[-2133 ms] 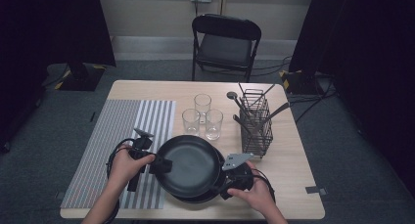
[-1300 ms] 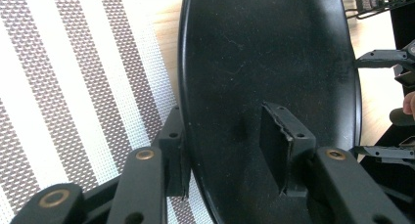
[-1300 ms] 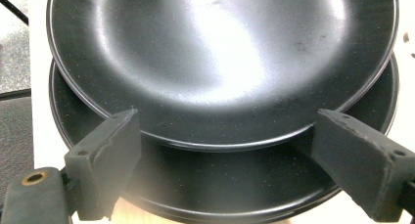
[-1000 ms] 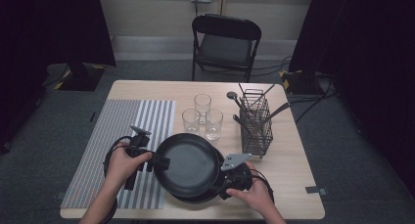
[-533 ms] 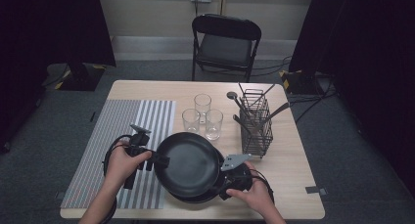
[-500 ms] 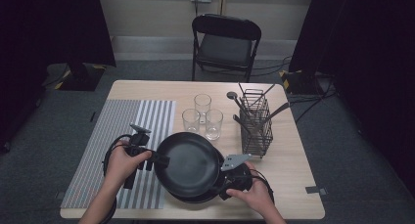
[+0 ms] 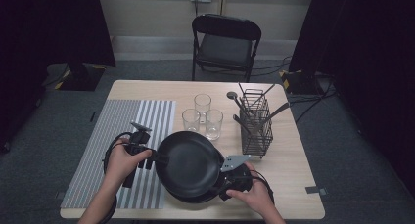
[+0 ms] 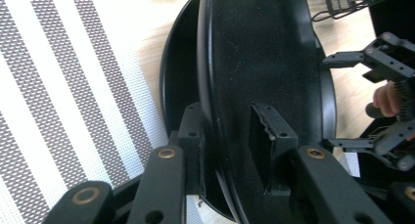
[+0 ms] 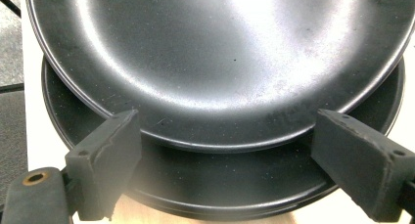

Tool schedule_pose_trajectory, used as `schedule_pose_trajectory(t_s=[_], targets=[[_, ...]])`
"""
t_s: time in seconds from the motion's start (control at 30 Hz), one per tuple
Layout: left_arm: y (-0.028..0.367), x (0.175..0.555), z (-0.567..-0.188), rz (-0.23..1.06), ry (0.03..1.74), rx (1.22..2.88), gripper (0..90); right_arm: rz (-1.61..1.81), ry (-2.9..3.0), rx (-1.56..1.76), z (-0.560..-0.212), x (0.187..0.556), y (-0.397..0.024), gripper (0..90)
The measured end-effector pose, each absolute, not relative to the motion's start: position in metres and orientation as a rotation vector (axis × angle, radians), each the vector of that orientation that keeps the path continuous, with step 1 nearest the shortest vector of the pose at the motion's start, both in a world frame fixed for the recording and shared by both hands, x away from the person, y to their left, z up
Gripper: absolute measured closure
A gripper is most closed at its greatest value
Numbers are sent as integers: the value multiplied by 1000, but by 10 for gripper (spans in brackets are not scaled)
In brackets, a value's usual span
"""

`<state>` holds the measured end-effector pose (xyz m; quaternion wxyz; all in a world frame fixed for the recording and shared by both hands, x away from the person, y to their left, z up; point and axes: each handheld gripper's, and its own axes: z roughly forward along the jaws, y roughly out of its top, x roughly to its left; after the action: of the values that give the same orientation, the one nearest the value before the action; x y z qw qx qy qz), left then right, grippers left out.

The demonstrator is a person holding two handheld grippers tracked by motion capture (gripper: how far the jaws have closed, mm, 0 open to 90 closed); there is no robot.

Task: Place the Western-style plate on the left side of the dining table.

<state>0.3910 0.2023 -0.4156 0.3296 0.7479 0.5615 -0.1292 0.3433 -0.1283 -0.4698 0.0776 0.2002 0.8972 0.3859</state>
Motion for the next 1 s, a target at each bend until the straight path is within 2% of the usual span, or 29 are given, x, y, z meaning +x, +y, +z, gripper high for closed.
schedule_pose_trajectory(t_s=[0.33,1.0], targets=[[204,394,-414,-337,1451,1989,741,1162,2684,593,-471,343,-128,107],[206,397,-412,-400,1480,1950,773,1152,2682,594,-471,342,-127,107]])
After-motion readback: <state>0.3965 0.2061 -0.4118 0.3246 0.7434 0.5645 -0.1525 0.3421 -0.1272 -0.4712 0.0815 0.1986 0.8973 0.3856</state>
